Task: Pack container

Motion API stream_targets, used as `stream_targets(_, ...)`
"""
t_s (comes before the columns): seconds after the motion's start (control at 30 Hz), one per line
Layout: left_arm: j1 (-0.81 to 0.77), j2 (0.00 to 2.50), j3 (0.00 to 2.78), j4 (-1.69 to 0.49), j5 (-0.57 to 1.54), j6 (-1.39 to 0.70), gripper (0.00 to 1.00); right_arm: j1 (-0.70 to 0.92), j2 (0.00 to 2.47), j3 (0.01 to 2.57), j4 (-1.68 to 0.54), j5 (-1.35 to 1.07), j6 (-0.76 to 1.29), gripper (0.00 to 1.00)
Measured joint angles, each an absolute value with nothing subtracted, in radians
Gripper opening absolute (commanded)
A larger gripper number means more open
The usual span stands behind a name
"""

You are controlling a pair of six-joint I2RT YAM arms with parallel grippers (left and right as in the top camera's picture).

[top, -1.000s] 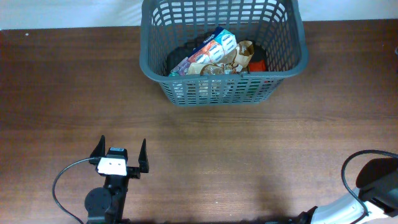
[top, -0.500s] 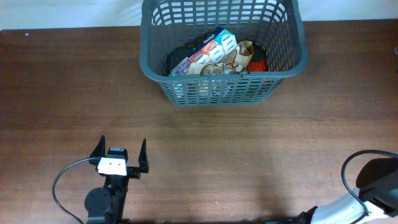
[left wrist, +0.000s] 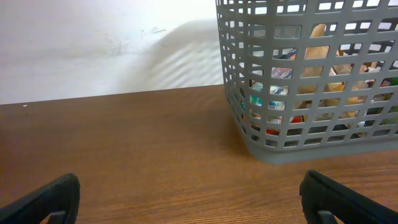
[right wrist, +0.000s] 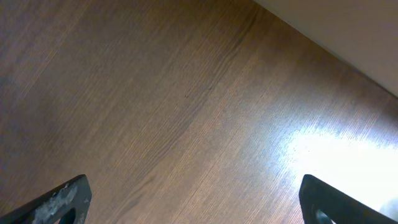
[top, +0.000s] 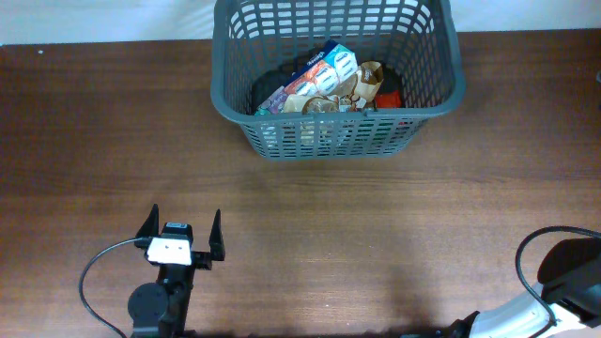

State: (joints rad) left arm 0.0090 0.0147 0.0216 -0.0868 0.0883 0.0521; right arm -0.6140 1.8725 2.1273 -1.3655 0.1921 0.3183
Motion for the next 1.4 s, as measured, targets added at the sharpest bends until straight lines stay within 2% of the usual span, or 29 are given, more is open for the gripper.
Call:
stream_targets(0.3,0.009,0.015,0.022,-0.087,0.088,0.052,0.99,-0.582,1.816,2.123,-1.365,0.192,0.319,0.99)
stream_targets(0.7,0.009,0.015,0.022,-0.087,0.088,0.052,0.99,-0.313,1.478,2.098,-1.231,0.192,0.318,0.99)
stream_targets(0.93,0.009,0.015,0.022,-0.087,0.088,0.052,0.99,-0.195,1.235,1.829,-0.986,0.160,0.319,0.99)
stream_targets(1.2,0.009,0.015,0.022,-0.087,0.088,0.052,0.99,-0.179,0.904,1.425,-0.622,0.052,0.319,0.99)
stream_targets(1.4,0.009,0.015,0.022,-0.087,0.088,0.052,0.99,-0.179,0.632,1.179,-0.501,-0.007,0.321,0.98)
